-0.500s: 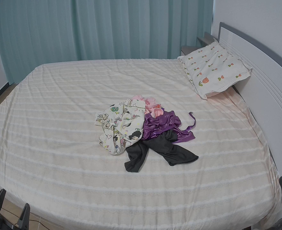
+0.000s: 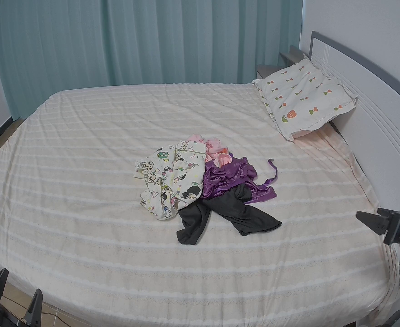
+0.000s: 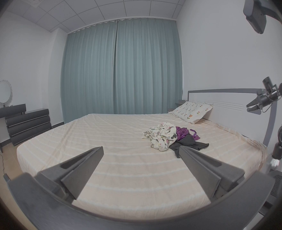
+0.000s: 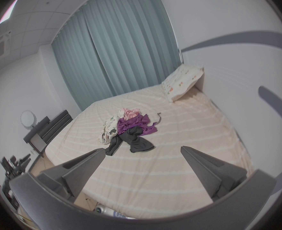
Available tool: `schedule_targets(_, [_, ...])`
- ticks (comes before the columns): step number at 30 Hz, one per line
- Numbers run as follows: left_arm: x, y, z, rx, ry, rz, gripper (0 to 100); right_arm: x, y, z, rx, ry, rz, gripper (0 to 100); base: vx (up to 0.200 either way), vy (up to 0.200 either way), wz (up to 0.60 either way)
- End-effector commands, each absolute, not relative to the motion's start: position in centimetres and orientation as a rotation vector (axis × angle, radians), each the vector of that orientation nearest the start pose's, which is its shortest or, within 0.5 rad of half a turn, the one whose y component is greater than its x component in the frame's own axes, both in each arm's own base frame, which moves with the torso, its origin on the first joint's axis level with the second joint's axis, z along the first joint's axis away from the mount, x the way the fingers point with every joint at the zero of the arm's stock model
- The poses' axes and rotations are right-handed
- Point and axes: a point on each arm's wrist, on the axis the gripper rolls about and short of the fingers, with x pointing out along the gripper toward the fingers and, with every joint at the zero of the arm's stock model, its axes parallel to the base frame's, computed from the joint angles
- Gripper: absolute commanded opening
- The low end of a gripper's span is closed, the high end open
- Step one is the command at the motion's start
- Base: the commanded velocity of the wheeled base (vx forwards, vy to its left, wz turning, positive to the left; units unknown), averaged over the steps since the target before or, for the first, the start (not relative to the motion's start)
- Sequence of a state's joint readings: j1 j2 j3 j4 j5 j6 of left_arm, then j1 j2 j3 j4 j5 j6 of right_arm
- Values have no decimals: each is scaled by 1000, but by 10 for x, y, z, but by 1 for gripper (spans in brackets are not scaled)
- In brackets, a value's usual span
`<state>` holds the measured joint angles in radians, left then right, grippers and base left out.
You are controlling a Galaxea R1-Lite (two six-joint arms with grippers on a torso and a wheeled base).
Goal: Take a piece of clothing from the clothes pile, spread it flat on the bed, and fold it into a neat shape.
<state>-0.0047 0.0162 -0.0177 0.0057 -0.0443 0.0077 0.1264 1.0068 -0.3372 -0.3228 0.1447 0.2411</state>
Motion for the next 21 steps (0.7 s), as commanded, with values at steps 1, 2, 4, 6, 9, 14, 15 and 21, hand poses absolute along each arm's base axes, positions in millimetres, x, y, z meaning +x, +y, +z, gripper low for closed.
schedule_targets(1, [-23, -1, 76, 6, 3, -49, 100, 232, 65, 116, 404, 677, 274, 100, 0, 0, 0])
schedule_targets(2, [-23, -1, 76, 8, 3, -49, 100, 255, 74, 94, 422, 731, 259, 100, 0, 0, 0])
schedule_targets(4, [-23, -1, 76, 8, 3, -49, 100, 268, 77, 82, 431, 748, 246, 100, 0, 0, 0])
schedule_targets(6, [-23, -1, 76, 8, 3, -49, 100, 278, 80, 70, 436, 761, 238, 100, 0, 0, 0])
schedule_targets(9, [-23, -1, 76, 6, 3, -49, 100, 289, 84, 57, 437, 777, 230, 100, 0, 0, 0])
schedule_targets(14, [-23, -1, 76, 6, 3, -49, 100, 314, 97, 28, 451, 801, 162, 100, 0, 0, 0])
schedule_targets(15, [-23, -1, 76, 6, 3, -49, 100, 317, 100, 26, 459, 803, 160, 100, 0, 0, 0])
schedule_targets(21, [-23, -1, 76, 5, 3, -49, 100, 337, 114, 4, 463, 823, 151, 100, 0, 0, 0])
